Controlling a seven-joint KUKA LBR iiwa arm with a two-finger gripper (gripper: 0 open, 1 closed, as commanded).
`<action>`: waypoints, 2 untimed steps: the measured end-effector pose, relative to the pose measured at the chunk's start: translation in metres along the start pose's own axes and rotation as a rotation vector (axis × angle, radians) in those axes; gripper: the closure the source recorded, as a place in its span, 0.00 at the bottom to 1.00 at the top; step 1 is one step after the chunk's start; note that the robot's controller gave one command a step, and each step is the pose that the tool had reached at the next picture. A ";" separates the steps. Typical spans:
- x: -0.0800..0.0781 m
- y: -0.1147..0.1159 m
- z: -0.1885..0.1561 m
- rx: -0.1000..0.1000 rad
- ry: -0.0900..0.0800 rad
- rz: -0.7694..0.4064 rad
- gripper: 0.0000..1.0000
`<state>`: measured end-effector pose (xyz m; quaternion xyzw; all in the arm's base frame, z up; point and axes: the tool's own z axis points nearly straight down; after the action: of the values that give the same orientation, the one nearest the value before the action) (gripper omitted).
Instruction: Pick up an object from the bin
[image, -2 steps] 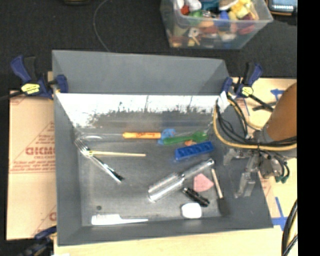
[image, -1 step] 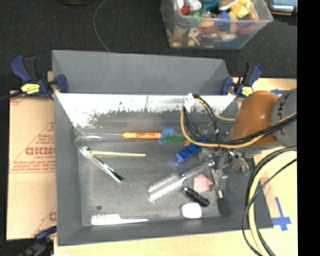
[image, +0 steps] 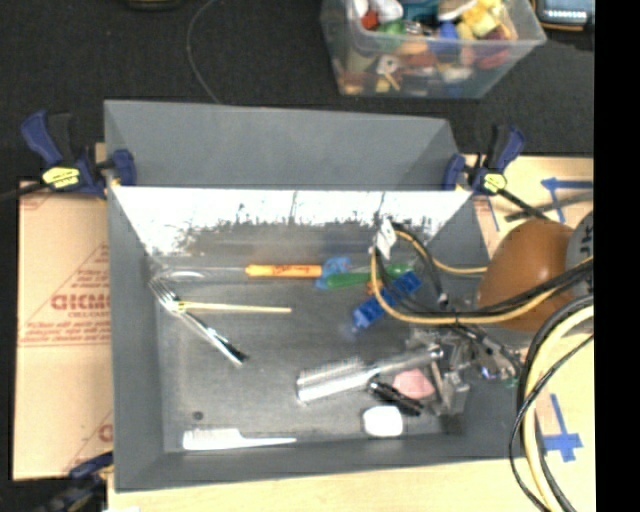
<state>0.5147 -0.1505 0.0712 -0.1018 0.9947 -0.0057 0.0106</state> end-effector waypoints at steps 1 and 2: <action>-0.034 0.032 0.000 0.002 -0.003 -0.142 0.00; 0.004 0.037 -0.030 0.003 -0.003 -0.090 0.00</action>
Offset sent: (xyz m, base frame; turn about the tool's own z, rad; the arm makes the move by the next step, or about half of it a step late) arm -0.0132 0.0362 0.0288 -0.0875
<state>0.5027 -0.1148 0.1006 -0.1466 0.9891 -0.0077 0.0119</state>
